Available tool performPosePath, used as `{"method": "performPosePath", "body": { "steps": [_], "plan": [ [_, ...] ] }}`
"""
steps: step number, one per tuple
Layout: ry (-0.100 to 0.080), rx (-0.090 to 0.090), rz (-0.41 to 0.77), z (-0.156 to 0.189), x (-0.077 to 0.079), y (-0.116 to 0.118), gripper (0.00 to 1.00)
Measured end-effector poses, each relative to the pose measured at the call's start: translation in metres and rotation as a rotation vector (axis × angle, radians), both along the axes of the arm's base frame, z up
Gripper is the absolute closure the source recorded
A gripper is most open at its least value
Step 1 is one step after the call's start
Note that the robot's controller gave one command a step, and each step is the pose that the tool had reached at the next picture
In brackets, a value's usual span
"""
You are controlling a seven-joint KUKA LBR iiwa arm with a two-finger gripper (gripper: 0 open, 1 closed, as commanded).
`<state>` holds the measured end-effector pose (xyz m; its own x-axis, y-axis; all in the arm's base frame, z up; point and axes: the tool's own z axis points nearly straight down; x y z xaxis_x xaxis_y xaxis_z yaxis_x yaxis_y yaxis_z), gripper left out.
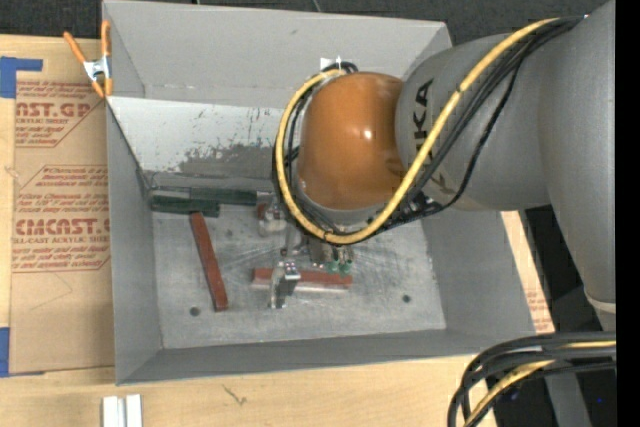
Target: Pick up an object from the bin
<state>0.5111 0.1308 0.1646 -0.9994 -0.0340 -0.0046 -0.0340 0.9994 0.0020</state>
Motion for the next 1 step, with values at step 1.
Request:
{"method": "performPosePath", "body": {
  "steps": [1],
  "plan": [
    [0.002,-0.003,0.018,-0.0035,0.0165,-0.0399,0.00]
  ]
}}
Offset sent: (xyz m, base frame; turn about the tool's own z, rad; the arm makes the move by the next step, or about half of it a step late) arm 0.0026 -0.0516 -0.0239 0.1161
